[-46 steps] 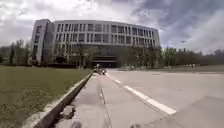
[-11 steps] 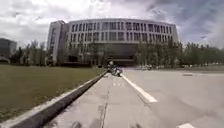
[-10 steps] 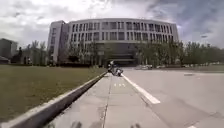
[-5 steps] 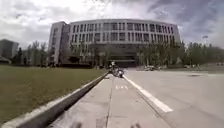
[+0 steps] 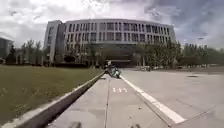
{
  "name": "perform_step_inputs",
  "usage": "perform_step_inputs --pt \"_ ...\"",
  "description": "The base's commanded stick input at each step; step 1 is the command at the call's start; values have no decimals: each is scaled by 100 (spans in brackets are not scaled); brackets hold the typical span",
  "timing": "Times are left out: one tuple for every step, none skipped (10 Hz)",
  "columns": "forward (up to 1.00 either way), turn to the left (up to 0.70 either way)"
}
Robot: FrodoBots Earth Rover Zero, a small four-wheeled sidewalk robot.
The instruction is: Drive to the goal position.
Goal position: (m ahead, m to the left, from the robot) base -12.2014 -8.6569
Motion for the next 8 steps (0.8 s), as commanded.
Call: perform_step_inputs --pt "70 -34" --pt "70 -34" --pt "70 -34" --pt "70 -34" --pt "70 -34" --pt "70 -34" --pt "70 -34" --pt "70 -34"
